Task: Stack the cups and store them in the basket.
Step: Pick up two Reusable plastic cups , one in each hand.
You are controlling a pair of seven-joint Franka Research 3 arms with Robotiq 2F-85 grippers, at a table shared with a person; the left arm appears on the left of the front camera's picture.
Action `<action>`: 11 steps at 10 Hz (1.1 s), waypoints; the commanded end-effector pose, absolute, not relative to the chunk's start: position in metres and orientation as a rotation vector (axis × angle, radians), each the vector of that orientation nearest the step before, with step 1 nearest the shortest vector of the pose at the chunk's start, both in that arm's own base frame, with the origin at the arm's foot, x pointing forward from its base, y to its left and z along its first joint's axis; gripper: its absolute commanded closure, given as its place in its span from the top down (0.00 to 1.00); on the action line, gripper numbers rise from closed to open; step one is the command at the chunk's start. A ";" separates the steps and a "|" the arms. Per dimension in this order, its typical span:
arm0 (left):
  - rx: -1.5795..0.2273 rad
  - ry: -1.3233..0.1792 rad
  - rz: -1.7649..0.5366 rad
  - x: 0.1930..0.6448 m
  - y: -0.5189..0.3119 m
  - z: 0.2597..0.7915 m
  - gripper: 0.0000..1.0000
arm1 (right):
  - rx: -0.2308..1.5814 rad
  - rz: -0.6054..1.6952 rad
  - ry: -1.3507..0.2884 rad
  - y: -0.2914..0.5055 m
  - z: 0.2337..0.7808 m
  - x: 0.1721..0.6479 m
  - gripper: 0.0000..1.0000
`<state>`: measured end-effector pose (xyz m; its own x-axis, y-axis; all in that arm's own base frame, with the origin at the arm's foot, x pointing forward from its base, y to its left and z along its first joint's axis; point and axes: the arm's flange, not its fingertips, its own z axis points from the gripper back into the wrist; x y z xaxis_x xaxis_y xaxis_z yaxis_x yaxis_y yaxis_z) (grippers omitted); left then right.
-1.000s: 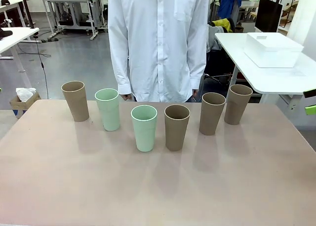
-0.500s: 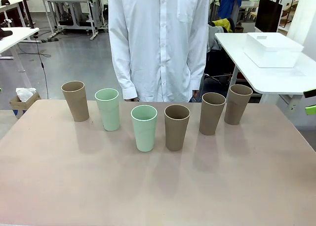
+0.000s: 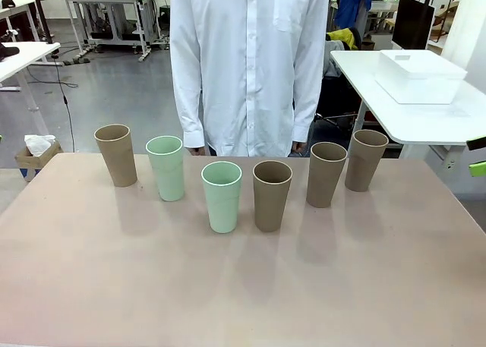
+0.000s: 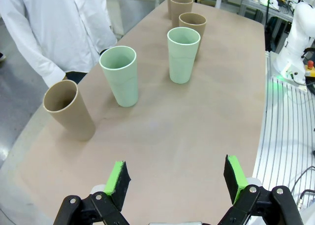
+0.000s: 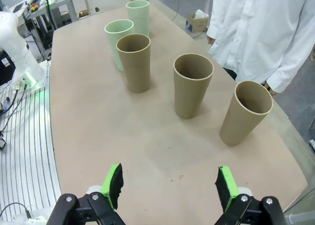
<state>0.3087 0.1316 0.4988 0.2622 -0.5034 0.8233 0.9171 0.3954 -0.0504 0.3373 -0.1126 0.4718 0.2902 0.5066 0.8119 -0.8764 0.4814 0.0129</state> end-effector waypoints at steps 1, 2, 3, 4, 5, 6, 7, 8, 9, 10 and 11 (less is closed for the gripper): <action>-0.601 -0.825 -1.043 0.309 0.132 0.499 1.00 | 0.515 0.978 -0.846 -0.113 0.472 0.337 1.00; -0.644 -0.796 -1.046 0.346 0.134 0.500 1.00 | 0.554 0.969 -0.836 -0.120 0.479 0.380 1.00; -0.698 -0.764 -1.061 0.377 0.139 0.498 1.00 | 0.602 1.009 -0.820 -0.126 0.484 0.413 1.00; -0.750 -0.758 -1.075 0.405 0.148 0.496 1.00 | 0.668 1.050 -0.806 -0.134 0.485 0.446 1.00; -0.779 -0.775 -1.076 0.429 0.156 0.492 1.00 | 0.706 1.070 -0.818 -0.141 0.481 0.472 1.00; -0.777 -0.808 -1.090 0.449 0.162 0.483 1.00 | 0.743 1.077 -0.840 -0.148 0.473 0.494 1.00; -0.824 -0.835 -1.092 0.467 0.167 0.470 1.00 | 0.784 1.085 -0.877 -0.156 0.462 0.515 1.00; -0.859 -0.874 -1.114 0.481 0.173 0.456 1.00 | 0.822 1.093 -0.906 -0.164 0.450 0.531 1.00; -0.915 -0.919 -1.146 0.492 0.181 0.441 1.00 | 0.871 1.084 -0.946 -0.173 0.435 0.547 1.00; -0.969 -0.968 -1.149 0.500 0.189 0.429 1.00 | 0.893 1.080 -0.983 -0.180 0.420 0.558 1.00; -0.991 -0.990 -1.111 0.508 0.193 0.413 1.00 | 0.924 1.064 -0.997 -0.183 0.401 0.566 1.00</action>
